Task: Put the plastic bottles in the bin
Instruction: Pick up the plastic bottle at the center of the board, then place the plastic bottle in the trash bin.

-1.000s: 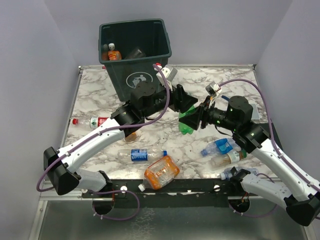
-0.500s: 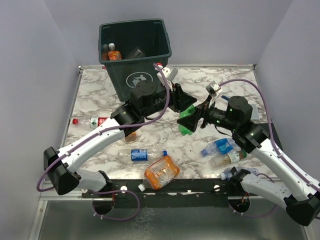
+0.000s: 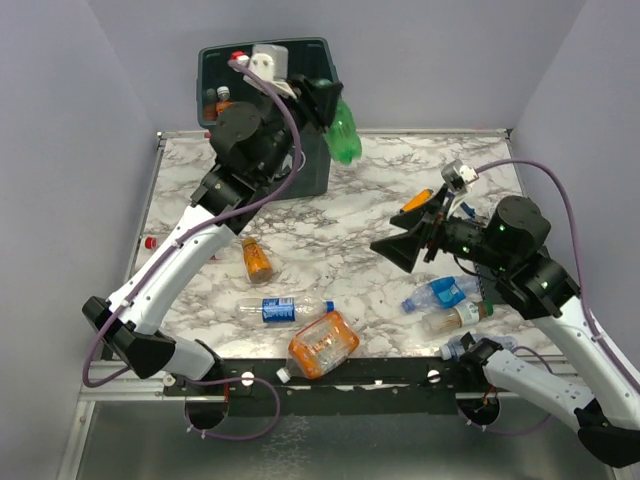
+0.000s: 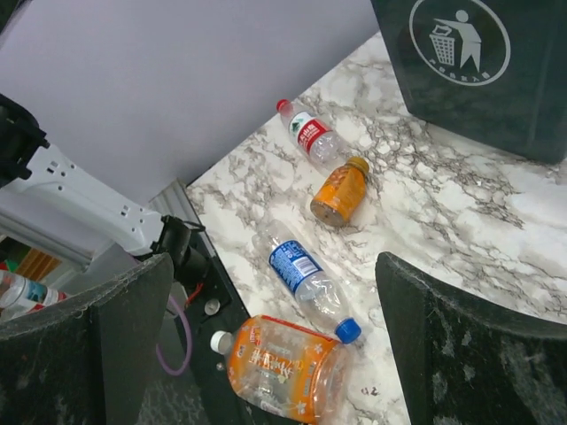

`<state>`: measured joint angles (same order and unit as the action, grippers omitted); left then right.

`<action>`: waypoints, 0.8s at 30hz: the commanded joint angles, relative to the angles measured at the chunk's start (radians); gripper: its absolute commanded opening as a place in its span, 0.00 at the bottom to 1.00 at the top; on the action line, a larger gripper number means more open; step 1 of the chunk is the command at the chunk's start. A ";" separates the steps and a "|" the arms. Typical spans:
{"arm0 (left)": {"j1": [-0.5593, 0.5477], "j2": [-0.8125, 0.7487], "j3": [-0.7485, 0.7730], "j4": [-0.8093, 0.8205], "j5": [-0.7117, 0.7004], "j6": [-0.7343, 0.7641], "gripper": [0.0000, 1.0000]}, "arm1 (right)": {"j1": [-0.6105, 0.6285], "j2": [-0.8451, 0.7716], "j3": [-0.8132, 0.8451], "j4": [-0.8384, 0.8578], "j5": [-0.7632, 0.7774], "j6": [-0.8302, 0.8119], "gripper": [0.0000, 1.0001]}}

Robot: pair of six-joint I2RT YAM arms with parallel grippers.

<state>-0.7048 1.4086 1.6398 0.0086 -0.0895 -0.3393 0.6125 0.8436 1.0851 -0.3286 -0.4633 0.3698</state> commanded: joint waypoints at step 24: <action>0.249 0.503 0.255 0.556 -0.394 0.403 0.00 | 0.001 -0.303 -0.502 0.067 0.281 0.165 0.97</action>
<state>-0.4576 1.9305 1.8938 0.5678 -0.4049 0.0174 0.6125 0.5381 0.5858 -0.2192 -0.2569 0.5827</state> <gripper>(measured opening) 0.372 0.970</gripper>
